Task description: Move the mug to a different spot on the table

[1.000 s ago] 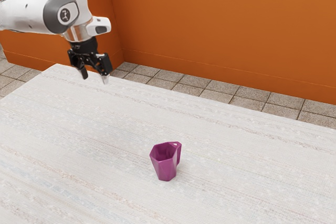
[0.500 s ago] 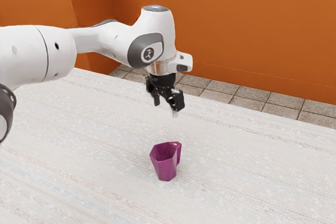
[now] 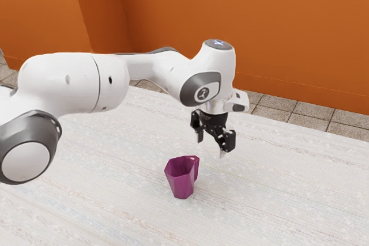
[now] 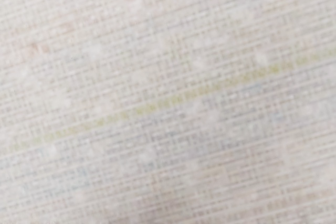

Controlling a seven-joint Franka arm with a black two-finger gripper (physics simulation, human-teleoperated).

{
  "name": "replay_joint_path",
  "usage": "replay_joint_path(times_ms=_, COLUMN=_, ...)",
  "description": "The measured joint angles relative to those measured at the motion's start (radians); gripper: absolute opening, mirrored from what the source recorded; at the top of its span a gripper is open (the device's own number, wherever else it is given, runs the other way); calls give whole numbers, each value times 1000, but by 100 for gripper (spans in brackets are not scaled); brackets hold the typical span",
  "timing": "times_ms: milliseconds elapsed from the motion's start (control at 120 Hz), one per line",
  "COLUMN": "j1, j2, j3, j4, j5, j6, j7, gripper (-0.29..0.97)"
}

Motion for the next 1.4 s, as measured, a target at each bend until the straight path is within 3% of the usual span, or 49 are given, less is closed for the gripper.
replay_joint_path(times_ms=275, j1=7, j2=21, j3=1, j4=-4, j5=10, j6=-41, j7=-98, gripper=64)
replay_joint_path(times_ms=475, j1=13, j2=47, j3=-1, j4=-1, j5=30, j6=-66, j7=-142, gripper=56)
replay_joint_path(times_ms=808, j1=45, j2=205, j3=-9, j4=180, j5=51, j6=-162, j7=-178, gripper=51)
replay_joint_path(times_ms=1025, j1=57, j2=231, j3=-18, j4=208, j5=54, j6=-255, j7=-179, gripper=49)
replay_joint_path(times_ms=1400, j1=58, j2=250, j3=-25, j4=230, j5=58, j6=-313, j7=-137, gripper=32)
